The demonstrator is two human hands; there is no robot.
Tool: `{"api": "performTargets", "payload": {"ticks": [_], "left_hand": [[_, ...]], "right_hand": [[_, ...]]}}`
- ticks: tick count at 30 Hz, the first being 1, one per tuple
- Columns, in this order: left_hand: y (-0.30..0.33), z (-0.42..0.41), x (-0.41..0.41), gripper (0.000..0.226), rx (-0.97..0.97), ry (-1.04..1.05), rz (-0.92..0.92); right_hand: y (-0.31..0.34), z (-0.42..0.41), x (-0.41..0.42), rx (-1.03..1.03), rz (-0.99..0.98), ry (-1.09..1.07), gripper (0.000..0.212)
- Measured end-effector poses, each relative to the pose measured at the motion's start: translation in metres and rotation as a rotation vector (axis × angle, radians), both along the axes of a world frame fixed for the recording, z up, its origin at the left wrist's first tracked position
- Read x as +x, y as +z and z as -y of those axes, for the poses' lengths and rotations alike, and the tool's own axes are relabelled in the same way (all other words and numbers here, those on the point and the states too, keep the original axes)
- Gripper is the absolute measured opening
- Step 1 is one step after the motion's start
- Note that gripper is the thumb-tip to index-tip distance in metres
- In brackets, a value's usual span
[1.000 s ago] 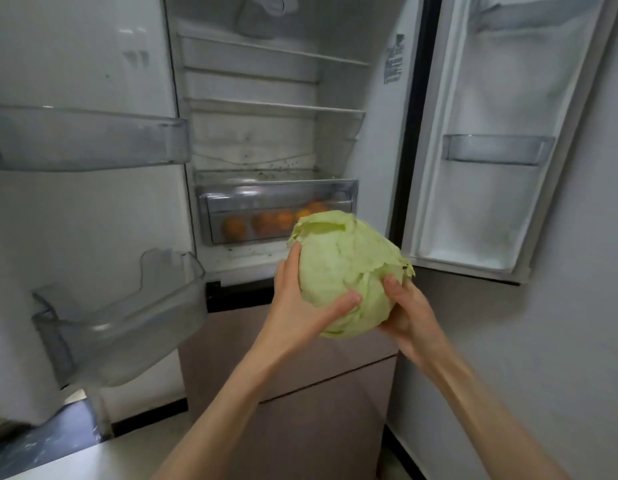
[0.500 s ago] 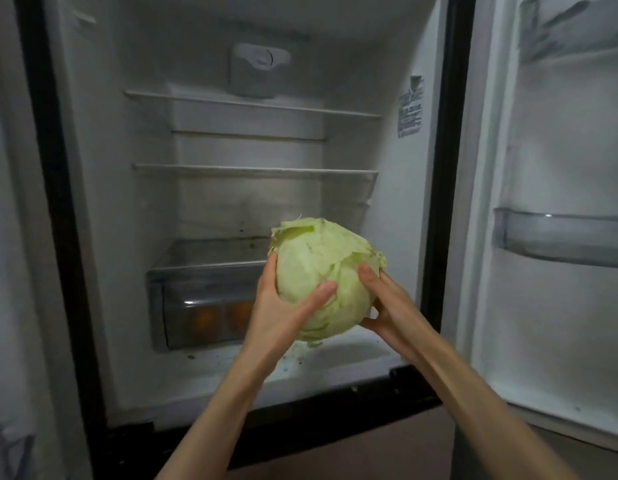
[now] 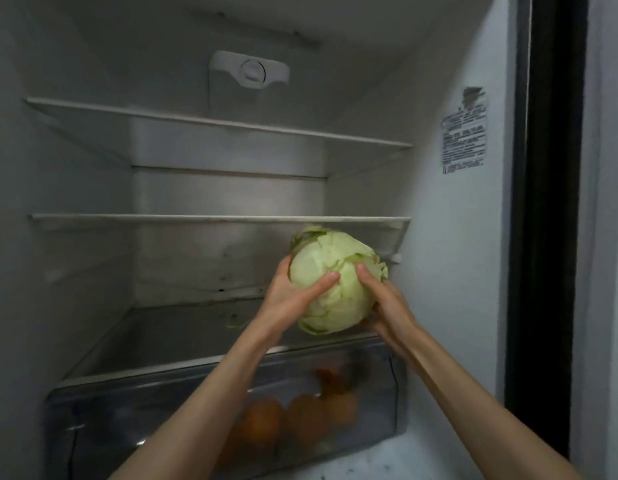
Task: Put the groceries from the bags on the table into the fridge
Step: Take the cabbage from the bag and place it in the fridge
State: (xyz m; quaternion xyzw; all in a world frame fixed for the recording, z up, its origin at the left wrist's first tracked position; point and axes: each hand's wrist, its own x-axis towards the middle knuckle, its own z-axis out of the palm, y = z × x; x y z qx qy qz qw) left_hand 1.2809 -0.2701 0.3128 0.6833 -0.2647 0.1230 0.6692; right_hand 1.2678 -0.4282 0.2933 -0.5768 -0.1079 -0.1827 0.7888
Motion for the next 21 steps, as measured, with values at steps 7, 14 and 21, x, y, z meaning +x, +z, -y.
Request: {"api": "performTargets", "payload": {"ticks": [7,14,21], "left_hand": [[0.000,0.019,0.071,0.085,0.045,-0.051,-0.052],[-0.004,0.030,0.108,0.051,0.016,-0.029,-0.098],[0.001,0.042,0.111,0.113,0.141,0.129,-0.135]], "right_hand": [[-0.001,0.014,0.059,-0.033,-0.032,-0.059,0.073],[0.003,0.022,0.085,-0.108,-0.125,-0.181,0.055],[0.001,0.020,0.095,-0.372,-0.211,-0.563,0.079]]}}
